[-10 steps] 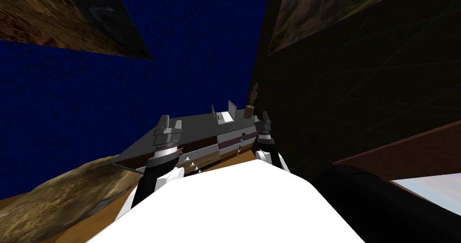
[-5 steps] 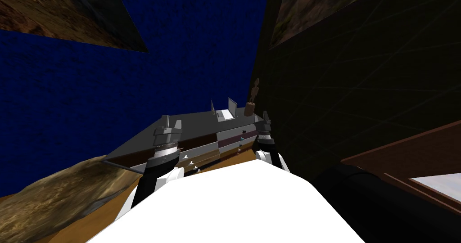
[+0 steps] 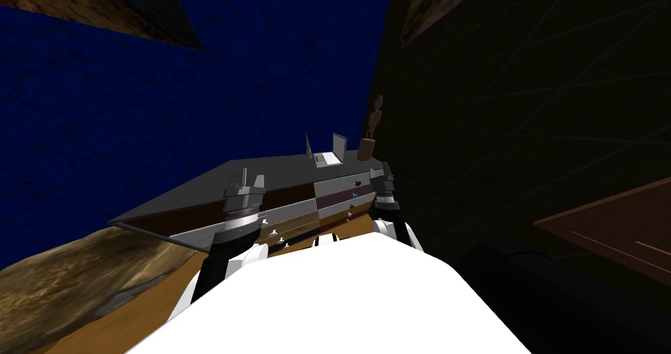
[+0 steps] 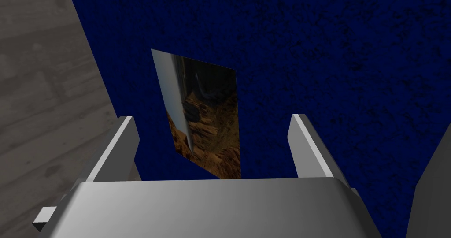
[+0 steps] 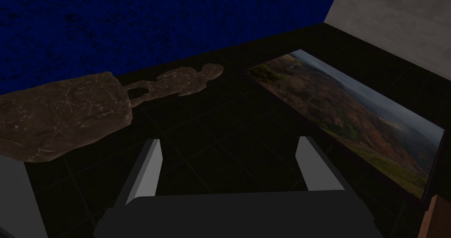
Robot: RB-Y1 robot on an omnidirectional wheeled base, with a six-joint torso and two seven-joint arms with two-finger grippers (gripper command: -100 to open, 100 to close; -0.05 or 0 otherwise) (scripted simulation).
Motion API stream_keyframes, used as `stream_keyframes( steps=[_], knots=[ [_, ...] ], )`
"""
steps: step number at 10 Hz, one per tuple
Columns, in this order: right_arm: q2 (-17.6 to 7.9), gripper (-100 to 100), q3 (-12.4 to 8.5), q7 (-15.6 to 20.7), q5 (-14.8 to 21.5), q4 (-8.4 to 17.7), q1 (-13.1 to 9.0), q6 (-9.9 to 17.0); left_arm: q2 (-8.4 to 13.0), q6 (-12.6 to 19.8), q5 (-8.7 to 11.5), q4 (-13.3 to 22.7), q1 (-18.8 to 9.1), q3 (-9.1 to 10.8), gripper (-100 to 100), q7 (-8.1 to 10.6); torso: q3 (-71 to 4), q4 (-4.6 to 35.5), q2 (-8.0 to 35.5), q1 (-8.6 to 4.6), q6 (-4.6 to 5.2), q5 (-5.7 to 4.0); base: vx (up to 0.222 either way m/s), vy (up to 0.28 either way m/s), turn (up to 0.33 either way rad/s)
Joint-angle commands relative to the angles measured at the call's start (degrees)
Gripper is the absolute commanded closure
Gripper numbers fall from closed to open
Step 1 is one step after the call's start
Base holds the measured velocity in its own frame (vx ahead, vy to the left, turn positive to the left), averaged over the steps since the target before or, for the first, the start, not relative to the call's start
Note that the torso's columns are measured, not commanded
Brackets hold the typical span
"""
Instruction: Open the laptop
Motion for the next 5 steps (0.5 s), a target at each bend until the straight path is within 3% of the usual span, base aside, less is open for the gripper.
stream_keyframes(
  steps=[1, 4, 5],
  knots=[
    [-4.63, -100, -0.68, 1.43, 0.69, 1.33, -0.18, 0.26, 0.0, 0.0, 0.0, 0.01, 0.0, 0.0, 0, 0.0, -1.12, 0.56, 0.53, 0.02, 0.0, 0.0, 0.004, 0.022, 0.048],
    [-9.88, -100, -1.99, 4.06, 1.99, 3.9, -0.61, 0.8, 0.0, 0.0, 0.0, 0.01, 0.0, 0.0, 0, 0.0, -1.43, 0.79, 0.73, 0.02, 0.01, 0.0, 0.007, 0.034, 0.07],
    [-10.49, -100, -1.99, 4.06, 1.99, 3.9, -0.61, 0.8, 0.0, 0.0, 0.0, 0.01, 0.0, 0.0, 0, 0.0, -1.44, 0.79, 0.72, 0.02, 0.0, 0.0, 0.006, 0.025, 0.021]
  ],
)
